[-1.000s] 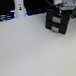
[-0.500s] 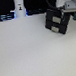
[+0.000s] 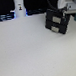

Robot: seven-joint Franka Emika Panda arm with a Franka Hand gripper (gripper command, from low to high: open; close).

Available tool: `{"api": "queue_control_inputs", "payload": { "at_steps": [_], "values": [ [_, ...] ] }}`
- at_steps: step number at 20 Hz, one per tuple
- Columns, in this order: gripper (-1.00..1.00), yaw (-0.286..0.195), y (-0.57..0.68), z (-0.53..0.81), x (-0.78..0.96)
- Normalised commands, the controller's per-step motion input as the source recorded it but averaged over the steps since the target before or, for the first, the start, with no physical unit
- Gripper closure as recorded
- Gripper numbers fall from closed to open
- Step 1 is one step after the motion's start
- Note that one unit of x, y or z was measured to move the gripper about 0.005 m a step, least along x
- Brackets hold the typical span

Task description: Open the kcup holder, insert the kcup into the holder, and close the kcup holder

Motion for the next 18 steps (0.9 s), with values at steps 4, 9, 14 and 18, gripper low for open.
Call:
{"api": "queue_control_inputs", "payload": {
  "at_steps": [4,9,14,18],
  "values": [
    [-1.00,0.055,0.26,0.02,-0.02],
    [-1.00,0.060,0.49,0.08,0.00],
    [-1.00,0.066,0.52,0.12,-0.03],
    [-1.00,0.055,0.36,0.05,-0.08]
  ]
}}
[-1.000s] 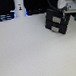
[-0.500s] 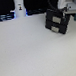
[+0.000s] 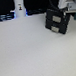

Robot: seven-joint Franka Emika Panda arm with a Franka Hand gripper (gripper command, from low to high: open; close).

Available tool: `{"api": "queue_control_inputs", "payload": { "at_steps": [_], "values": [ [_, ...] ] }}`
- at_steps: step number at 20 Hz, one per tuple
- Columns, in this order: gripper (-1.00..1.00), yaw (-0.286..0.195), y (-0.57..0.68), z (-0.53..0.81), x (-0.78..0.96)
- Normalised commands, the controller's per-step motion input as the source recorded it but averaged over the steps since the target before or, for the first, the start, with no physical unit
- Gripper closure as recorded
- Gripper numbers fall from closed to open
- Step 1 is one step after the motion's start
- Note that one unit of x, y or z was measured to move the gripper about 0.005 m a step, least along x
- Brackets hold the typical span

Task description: Open the kcup holder, insert the kcup into the holder, and close the kcup holder

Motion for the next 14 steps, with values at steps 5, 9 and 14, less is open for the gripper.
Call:
{"api": "queue_control_inputs", "payload": {
  "at_steps": [5,9,14],
  "values": [
    [-1.00,-0.021,0.00,-0.02,-0.03],
    [-1.00,-0.034,0.02,0.01,-0.01],
    [-1.00,-0.048,-0.03,-0.11,0.00]
  ]
}}
